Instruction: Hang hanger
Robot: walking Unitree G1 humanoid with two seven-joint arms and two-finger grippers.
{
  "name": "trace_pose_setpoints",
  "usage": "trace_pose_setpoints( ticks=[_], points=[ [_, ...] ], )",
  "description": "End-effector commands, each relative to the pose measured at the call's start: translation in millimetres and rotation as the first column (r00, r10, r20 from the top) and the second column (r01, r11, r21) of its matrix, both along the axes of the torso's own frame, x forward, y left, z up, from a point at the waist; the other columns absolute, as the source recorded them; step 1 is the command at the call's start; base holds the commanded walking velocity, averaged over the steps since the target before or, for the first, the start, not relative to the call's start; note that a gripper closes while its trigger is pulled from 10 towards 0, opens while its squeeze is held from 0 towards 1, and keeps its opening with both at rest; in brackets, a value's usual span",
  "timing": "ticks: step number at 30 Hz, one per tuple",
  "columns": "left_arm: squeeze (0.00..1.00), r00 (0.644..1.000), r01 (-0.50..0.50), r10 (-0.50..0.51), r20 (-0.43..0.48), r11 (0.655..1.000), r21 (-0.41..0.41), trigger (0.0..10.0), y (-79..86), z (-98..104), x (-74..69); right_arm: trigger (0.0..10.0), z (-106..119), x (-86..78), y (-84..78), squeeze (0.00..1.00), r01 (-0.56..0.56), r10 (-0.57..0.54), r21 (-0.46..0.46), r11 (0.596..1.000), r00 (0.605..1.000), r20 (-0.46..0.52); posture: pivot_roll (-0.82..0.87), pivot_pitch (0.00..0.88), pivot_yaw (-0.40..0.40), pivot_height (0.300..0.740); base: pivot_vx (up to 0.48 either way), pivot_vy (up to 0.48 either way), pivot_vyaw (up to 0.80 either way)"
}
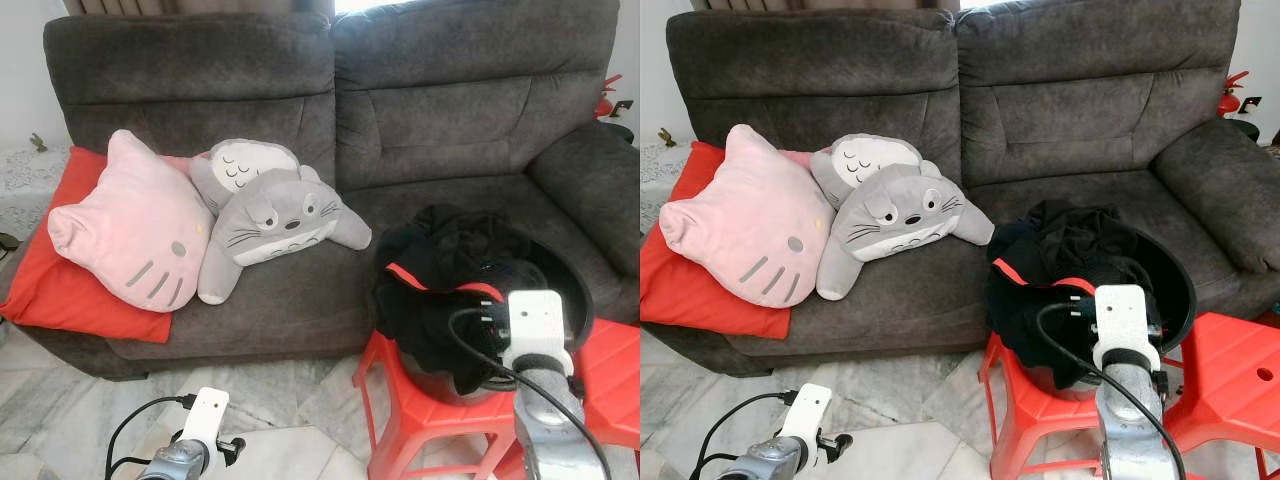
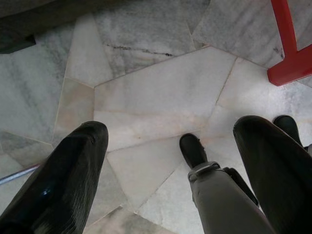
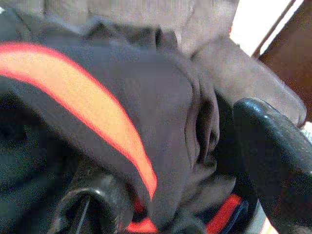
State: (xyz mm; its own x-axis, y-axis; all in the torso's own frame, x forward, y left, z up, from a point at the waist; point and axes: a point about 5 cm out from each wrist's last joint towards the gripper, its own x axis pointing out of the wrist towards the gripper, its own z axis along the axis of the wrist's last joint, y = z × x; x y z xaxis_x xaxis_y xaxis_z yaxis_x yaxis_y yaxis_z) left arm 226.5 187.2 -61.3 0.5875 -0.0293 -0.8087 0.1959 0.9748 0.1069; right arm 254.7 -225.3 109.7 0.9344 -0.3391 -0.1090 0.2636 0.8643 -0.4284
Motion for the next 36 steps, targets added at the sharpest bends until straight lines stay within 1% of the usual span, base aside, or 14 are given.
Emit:
trace_pose_setpoints(
  ticks=[1,2,3,5,6,14,16,21,22,23,24,29,36],
  points=[
    [0.00,1.000,0.020,-0.020,-0.017,1.000,0.020,10.0,3.7,-1,-2.6,10.0,-2,0.5,-0.8,0.00,0.004,-0.005,-0.031,0.999,1.000,-0.016,-0.24,0.000,0.058,0.740,0.000,0.000,0.00],
    [0.00,1.000,0.020,-0.020,-0.017,1.000,0.020,10.0,3.7,-1,-2.6,10.0,-2,0.5,-0.8,0.00,0.004,-0.005,-0.031,0.999,1.000,-0.016,-0.24,0.000,0.058,0.740,0.000,0.000,0.00],
    [0.00,1.000,0.021,-0.021,-0.017,1.000,0.020,10.0,3.5,-1,-2.4,10.0,-8,-1.0,-6.4,0.00,0.049,-0.050,-0.029,0.998,0.997,-0.050,-0.24,0.000,0.058,0.740,0.000,0.000,0.00],
    [0.00,1.000,0.021,-0.021,-0.017,1.000,0.020,10.0,3.4,-1,-2.3,10.0,-10,-1.3,-8.3,0.00,0.064,-0.065,-0.021,0.998,0.996,-0.058,-0.24,0.000,0.058,0.740,0.000,0.000,0.00],
    [0.00,1.000,0.022,-0.022,-0.016,1.000,0.020,10.0,3.3,-1,-2.1,10.0,-15,-1.3,-11.1,0.00,0.076,-0.077,-0.025,0.997,0.993,-0.086,-0.24,0.000,0.058,0.740,0.000,0.000,0.00],
    [0.00,1.000,0.022,-0.022,-0.015,1.000,0.019,10.0,3.0,-1,-2.1,10.0,-28,1.1,-12.2,0.00,0.095,-0.095,-0.011,0.995,0.987,-0.133,-0.24,0.000,0.059,0.740,0.000,0.000,0.00],
    [0.00,1.000,0.021,-0.020,-0.014,1.000,0.019,10.0,3.0,-1,-2.1,10.0,-27,4.7,-9.8,0.00,0.085,-0.084,0.009,0.996,0.991,-0.107,-0.24,0.000,0.059,0.740,0.000,0.000,0.00],
    [0.00,1.000,0.022,-0.022,-0.013,1.000,0.021,10.0,3.1,-1,-2.0,10.0,-20,11.1,-5.0,0.00,0.039,-0.039,0.007,0.999,0.999,-0.038,-0.24,0.000,0.059,0.740,0.000,0.000,0.00],
    [0.00,1.000,0.022,-0.022,-0.013,1.000,0.021,10.0,3.1,-1,-1.9,9.3,-18,12.0,-4.5,0.00,0.034,-0.034,0.003,0.999,0.999,-0.024,-0.24,0.000,0.059,0.740,0.000,0.000,0.00],
    [0.00,1.000,0.022,-0.022,-0.012,1.000,0.022,10.0,3.1,-1,-1.9,5.6,-16,12.7,-4.5,0.00,0.031,-0.031,0.001,1.000,0.999,-0.011,-0.24,0.000,0.059,0.740,0.000,0.000,0.00],
    [0.00,1.000,0.022,-0.022,-0.012,0.999,0.023,10.0,3.1,-1,-1.9,0.0,-13,13.7,-4.6,0.00,0.028,-0.028,-0.002,1.000,1.000,0.008,-0.24,0.000,0.059,0.740,0.000,0.000,0.00],
    [0.00,1.000,0.023,-0.023,-0.011,0.999,0.024,10.0,3.6,-1,-2.0,0.0,-2,18.3,-3.8,0.00,0.005,-0.003,-0.025,1.000,0.998,0.061,-0.23,0.000,0.062,0.740,0.000,0.000,0.00],
    [0.00,1.000,0.023,-0.023,-0.011,0.999,0.024,10.0,3.6,-1,-2.0,0.0,2,21.8,-4.1,0.00,-0.009,0.012,-0.037,0.999,0.996,0.090,-0.23,0.000,0.062,0.740,0.000,0.000,0.00]
  ],
)
